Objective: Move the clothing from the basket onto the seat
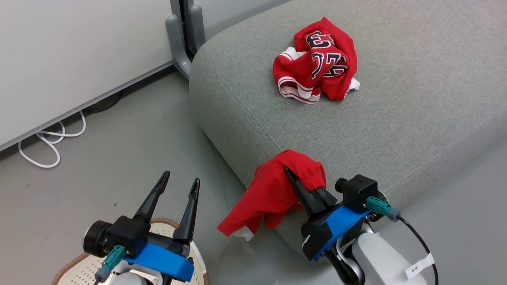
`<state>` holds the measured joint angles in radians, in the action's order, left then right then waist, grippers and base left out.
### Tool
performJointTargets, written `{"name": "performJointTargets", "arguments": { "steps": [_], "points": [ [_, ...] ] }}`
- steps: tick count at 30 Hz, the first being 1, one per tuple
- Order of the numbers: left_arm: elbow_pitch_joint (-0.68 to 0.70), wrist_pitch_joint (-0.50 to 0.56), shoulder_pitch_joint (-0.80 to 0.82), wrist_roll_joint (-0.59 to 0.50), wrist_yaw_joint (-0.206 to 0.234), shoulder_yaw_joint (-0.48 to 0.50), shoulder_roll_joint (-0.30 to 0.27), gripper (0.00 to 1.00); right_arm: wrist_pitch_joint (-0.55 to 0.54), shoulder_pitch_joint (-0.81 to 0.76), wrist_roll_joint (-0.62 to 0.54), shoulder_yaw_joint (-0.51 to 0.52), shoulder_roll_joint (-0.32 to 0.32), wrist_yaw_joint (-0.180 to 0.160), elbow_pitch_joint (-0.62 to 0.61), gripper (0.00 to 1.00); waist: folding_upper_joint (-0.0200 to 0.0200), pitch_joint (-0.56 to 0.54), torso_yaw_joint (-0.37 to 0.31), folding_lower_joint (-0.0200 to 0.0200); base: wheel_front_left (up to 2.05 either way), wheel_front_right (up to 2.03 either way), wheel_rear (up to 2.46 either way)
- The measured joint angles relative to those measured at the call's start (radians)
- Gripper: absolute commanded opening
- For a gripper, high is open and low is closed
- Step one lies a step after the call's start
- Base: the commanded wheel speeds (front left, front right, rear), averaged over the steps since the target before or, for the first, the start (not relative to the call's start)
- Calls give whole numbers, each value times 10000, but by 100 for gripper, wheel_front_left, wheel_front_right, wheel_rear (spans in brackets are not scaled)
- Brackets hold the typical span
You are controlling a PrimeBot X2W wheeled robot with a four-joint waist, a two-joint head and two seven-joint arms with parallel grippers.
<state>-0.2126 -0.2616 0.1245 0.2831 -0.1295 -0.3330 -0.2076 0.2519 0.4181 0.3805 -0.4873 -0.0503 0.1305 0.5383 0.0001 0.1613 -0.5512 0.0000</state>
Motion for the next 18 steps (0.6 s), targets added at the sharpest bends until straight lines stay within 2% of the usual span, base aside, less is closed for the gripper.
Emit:
{"name": "performJointTargets", "arguments": {
  "steps": [4, 8, 9, 18],
  "points": [
    [88, 0, 13, -29, 0, 42, -63, 100, -12, 142, 196, 157, 0, 0, -52, 0, 0, 170, -16, 0, 0, 0, 0],
    [215, 0, 92, -107, 0, 67, -194, 100, -4, 918, 307, 729, -2, 0, -286, 0, 0, 508, -17, 0, 0, 0, 0],
    [525, 0, 240, -217, 0, 36, -493, 100, -368, 2589, 236, 1827, -140, 0, -871, 0, 0, 1236, 33, 1, 0, 0, 0],
    [1321, 10, 759, -489, -2, 4, -1225, 100, -1687, 5437, -111, 3902, -1676, 2, -1801, 0, -1, 2706, 122, 2, 0, 0, 0]
  ]
}}
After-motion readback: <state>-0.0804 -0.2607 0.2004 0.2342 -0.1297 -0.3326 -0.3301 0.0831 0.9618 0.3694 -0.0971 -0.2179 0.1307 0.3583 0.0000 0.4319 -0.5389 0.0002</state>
